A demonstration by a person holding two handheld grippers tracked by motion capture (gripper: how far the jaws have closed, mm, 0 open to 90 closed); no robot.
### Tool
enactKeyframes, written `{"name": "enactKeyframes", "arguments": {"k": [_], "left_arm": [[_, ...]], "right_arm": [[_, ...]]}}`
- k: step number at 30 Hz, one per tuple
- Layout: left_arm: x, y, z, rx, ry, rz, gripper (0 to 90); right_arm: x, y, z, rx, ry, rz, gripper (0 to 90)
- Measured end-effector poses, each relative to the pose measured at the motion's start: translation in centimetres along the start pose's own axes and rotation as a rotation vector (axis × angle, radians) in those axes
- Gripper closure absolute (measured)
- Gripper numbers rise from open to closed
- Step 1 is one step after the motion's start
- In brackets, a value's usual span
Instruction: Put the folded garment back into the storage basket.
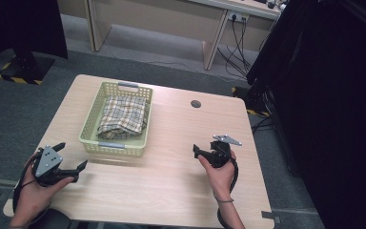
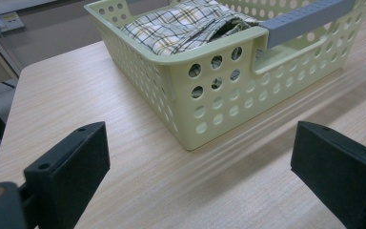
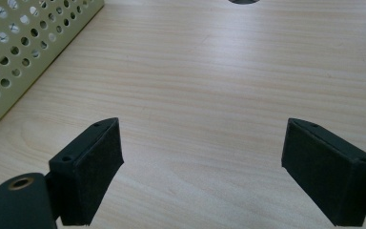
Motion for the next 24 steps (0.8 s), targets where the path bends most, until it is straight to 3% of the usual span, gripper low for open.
{"name": "enactKeyframes", "arguments": {"k": [24], "left_arm": [[0.0,0.0,0.0,0.001,-0.003,0.0,5.3]], "right_arm": [[-1.4,1.4,-1.0,-0.014,-0.011,-0.034,14.6]]}}
Point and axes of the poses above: each handheld gripper's, and its own axes: y roughly backward along the jaws, z roughly out of its top, x roughly to its left, the point moved 7 cm from there along -y, roughly forward along the jaws, and after that the axes turned 14 degrees about z, right-handed, at the moved point
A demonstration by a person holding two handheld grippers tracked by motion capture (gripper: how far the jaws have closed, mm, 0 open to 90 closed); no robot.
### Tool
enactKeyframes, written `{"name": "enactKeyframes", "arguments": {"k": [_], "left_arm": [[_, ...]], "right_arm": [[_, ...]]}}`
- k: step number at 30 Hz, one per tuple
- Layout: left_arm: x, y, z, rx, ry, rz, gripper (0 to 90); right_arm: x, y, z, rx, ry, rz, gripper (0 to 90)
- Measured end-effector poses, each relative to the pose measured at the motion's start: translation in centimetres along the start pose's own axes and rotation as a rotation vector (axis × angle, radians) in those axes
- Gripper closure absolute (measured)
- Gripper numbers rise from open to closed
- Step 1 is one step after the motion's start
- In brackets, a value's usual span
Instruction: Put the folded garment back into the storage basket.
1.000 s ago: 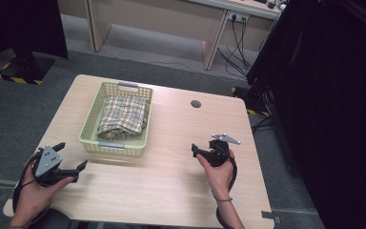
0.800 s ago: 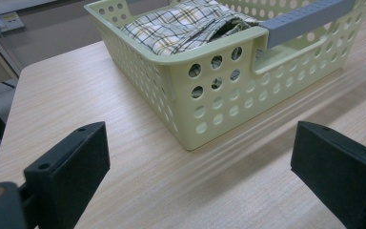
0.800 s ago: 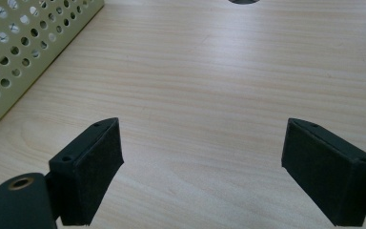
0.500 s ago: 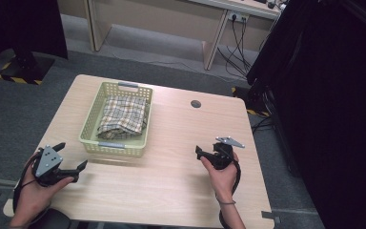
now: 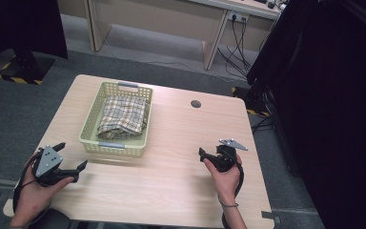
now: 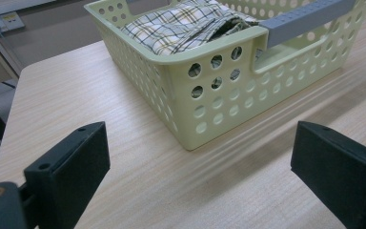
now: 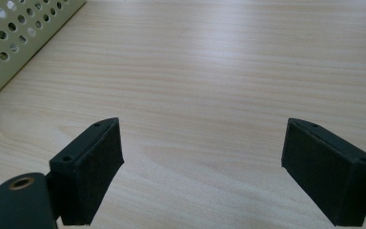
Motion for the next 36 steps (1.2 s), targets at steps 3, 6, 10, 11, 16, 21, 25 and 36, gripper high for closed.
{"name": "enactKeyframes", "arguments": {"k": [3,6,10,11,16,21,25,36], "left_arm": [[0.0,0.0,0.0,0.0,0.0,0.0,5.3],[0.0,0.0,0.0,-0.001,0.0,0.0,5.3],[0.0,0.0,0.0,0.0,0.001,0.0,5.3],[0.0,0.0,0.0,-0.001,0.0,0.0,5.3],[0.0,0.0,0.0,0.001,0.001,0.001,5.3],[0.0,0.0,0.0,0.001,0.001,0.002,5.3],[0.0,0.0,0.0,0.001,0.001,0.002,5.3],[0.0,0.0,0.0,0.0,0.003,0.003,5.3]], "right_arm": [[-0.2,0.2,-0.1,-0.001,0.002,-0.004,14.6],[-0.4,0.4,-0.2,-0.006,-0.001,-0.009,14.5],[-0.6,0.7,-0.4,-0.006,-0.003,-0.015,14.5],[-0.6,0.8,-0.4,-0.008,-0.002,-0.015,14.5],[-1.0,1.2,-0.5,-0.016,-0.007,-0.022,14.4],[-1.5,1.5,-0.9,-0.016,-0.016,-0.031,14.3],[-1.8,1.7,-1.3,-0.014,-0.02,-0.038,14.3],[-2.4,2.2,-2.0,-0.012,-0.017,-0.055,14.3]]}}
Point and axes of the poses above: each handheld gripper's, and its own axes: y roughly backward along the jaws, z roughly out of its top, x roughly to its left, the point moved 7 cm from there along -y, roughly forward along the jaws, and after that the axes turned 14 degrees about z, right-handed, at the moved point
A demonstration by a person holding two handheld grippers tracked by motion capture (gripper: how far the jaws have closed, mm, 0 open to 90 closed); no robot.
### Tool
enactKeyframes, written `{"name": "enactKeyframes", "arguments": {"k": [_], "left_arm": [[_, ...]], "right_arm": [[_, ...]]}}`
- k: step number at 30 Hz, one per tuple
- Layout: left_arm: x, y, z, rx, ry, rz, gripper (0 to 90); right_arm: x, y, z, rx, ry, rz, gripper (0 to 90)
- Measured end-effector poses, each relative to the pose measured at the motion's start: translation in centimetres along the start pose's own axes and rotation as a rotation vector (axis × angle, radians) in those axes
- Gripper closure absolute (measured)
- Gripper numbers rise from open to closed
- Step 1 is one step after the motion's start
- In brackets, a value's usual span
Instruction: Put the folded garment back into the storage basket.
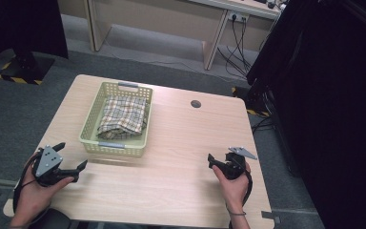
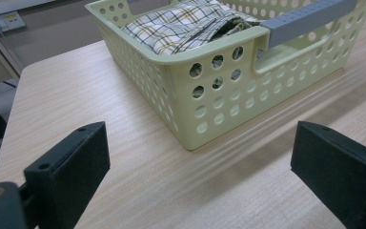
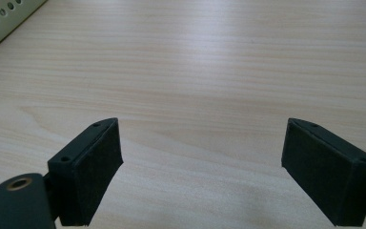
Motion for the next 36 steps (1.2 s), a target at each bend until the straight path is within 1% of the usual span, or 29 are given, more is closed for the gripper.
{"name": "enactKeyframes", "arguments": {"k": [14,23,26,36], "left_arm": [[0.0,0.0,0.0,-0.001,-0.003,0.0,5.3],[0.0,0.0,0.0,0.0,-0.003,0.0,5.3],[0.0,0.0,0.0,0.0,-0.005,0.0,5.3],[0.0,0.0,0.0,-0.001,-0.004,0.0,5.3]], "right_arm": [[-0.6,0.6,-0.8,-0.009,0.003,-0.02,14.3],[-1.1,1.0,-1.4,-0.015,-0.005,-0.032,14.2],[-1.2,1.1,-1.6,-0.018,-0.001,-0.033,14.2],[-1.6,1.5,-2.2,-0.018,-0.009,-0.04,14.2]]}}
Point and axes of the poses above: each handheld gripper's, and its own axes: y roughly backward along the jaws, z roughly out of its top, x roughly to its left, the point moved 7 cm from there along -y, roughly forward along the jaws, and after that the axes turned 14 degrees about z, right-handed, at the moved point
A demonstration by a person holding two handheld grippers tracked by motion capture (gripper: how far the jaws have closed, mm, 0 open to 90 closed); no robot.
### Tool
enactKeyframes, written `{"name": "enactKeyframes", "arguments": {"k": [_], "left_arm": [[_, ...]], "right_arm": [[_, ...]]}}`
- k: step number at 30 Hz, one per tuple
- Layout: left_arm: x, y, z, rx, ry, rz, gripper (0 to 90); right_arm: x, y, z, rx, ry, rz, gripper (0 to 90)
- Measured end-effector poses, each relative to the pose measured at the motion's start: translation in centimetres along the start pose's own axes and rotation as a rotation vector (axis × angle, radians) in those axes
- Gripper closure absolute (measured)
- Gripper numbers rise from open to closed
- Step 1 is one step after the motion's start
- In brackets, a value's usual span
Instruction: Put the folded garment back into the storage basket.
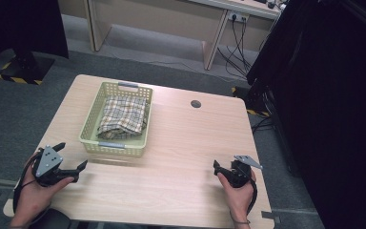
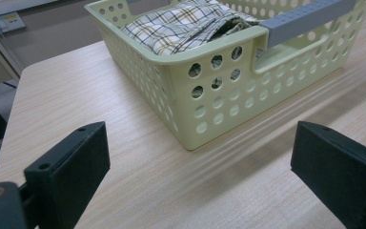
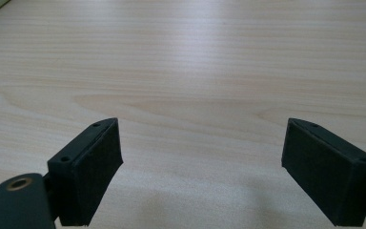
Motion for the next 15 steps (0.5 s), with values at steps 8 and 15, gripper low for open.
{"name": "enactKeyframes", "arguments": {"k": [8,15], "left_arm": [[0.0,0.0,0.0,0.001,-0.001,0.0,5.3],[0.0,0.0,0.0,0.0,0.0,0.0,5.3]], "right_arm": [[-0.5,0.29,-0.43,-0.004,-0.007,-0.01,14.2],[-0.93,0.51,-0.58,-0.012,-0.005,-0.024,14.2]]}}
Point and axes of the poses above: each handheld gripper's, and its own axes: y roughly backward along the jaws, z roughly out of its top, x roughly to its left, the point moved 7 cm from there along -y, roughly forward along the jaws, and after that the axes turned 14 degrees about z, right-handed, at the moved point
